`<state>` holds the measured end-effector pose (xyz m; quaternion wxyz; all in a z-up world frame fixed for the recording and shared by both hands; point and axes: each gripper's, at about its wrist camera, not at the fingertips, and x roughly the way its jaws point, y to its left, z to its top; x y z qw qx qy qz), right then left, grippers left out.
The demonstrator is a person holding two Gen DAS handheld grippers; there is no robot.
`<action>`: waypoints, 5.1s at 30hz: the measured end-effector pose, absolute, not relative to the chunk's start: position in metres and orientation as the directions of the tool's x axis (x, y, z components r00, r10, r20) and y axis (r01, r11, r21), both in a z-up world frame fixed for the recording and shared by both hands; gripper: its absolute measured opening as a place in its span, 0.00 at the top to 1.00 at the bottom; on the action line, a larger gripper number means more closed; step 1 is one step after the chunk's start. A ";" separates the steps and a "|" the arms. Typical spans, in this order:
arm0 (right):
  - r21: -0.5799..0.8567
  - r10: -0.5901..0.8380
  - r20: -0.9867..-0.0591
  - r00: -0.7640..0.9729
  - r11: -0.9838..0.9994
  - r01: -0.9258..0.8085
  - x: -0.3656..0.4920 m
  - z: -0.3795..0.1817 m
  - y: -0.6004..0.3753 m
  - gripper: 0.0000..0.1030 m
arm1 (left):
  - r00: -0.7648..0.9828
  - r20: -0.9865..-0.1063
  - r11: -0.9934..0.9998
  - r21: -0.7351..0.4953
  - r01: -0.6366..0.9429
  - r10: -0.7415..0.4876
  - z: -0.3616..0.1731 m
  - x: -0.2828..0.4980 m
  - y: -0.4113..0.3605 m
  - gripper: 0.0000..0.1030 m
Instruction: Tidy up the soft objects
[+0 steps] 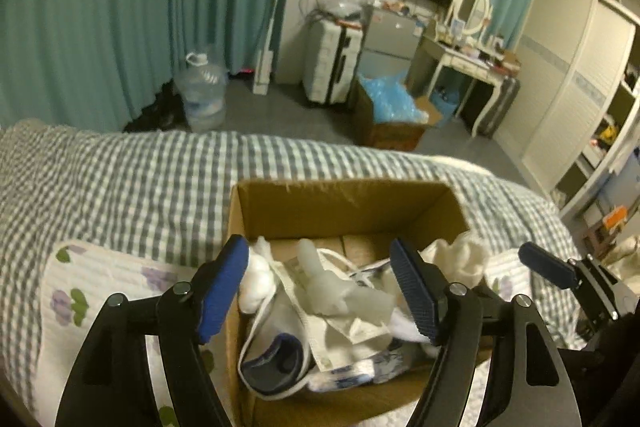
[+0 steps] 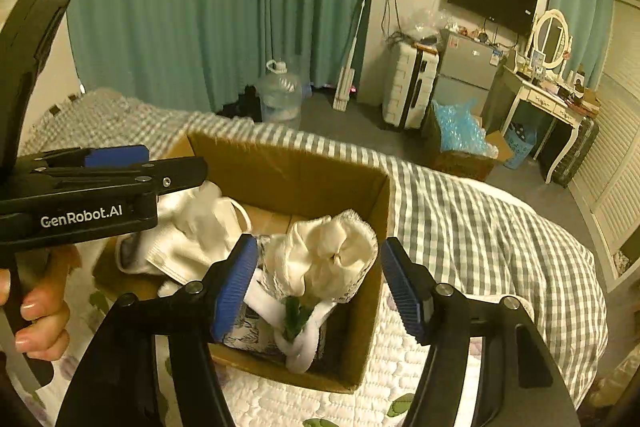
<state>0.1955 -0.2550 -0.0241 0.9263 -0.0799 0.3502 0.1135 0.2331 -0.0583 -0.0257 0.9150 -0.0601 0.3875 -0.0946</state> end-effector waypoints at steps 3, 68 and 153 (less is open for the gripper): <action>-0.069 0.162 -0.636 0.754 0.962 -0.264 0.185 -0.006 -0.258 0.34 | 0.690 -0.686 0.972 -0.198 0.127 -0.230 -0.010 0.228 -0.056 0.29; -0.027 0.171 -0.458 0.873 0.978 -0.206 0.008 0.013 -0.262 0.00 | 0.885 -0.466 0.998 -0.051 -0.046 0.017 -0.007 0.032 -0.020 0.05; -0.050 0.126 -0.467 0.875 0.984 -0.168 -0.003 0.005 -0.268 0.00 | 0.868 -0.496 0.999 0.043 -0.007 0.027 -0.016 0.040 -0.025 0.05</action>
